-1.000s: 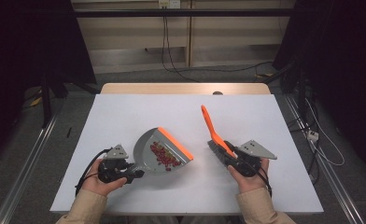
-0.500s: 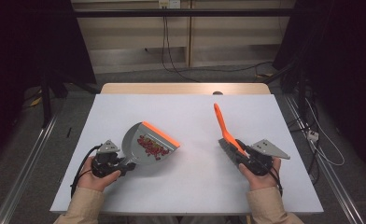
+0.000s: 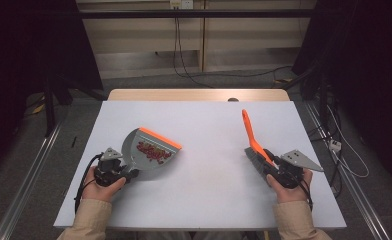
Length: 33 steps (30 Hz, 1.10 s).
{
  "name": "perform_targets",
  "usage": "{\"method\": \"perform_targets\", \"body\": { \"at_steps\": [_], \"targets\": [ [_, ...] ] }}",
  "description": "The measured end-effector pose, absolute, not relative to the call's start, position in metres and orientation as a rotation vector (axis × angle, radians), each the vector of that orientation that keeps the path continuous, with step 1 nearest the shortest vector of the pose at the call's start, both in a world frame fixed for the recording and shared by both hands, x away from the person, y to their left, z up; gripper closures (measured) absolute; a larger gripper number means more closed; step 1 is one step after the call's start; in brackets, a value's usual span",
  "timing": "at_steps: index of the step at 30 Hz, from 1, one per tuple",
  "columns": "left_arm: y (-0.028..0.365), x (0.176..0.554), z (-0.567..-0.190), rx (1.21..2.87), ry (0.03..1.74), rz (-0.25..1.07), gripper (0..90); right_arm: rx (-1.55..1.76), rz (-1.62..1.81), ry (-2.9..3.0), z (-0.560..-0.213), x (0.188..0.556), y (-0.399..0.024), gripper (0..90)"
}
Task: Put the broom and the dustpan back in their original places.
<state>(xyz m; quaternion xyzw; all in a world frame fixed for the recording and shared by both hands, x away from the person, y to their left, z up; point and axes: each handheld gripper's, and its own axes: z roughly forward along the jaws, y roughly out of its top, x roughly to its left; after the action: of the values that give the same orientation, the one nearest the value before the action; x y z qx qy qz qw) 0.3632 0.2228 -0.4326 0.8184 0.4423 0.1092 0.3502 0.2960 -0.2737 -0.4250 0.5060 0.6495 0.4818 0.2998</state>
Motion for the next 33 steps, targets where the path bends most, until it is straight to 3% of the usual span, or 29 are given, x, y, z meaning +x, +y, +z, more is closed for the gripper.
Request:
{"method": "perform_targets", "body": {
  "at_steps": [33],
  "targets": [
    [0.241,0.371,-0.442,2.045,1.377,0.393,63.6,1.403,1.069,1.606,-0.437,0.309,-0.331,71.2]
  ]
}}
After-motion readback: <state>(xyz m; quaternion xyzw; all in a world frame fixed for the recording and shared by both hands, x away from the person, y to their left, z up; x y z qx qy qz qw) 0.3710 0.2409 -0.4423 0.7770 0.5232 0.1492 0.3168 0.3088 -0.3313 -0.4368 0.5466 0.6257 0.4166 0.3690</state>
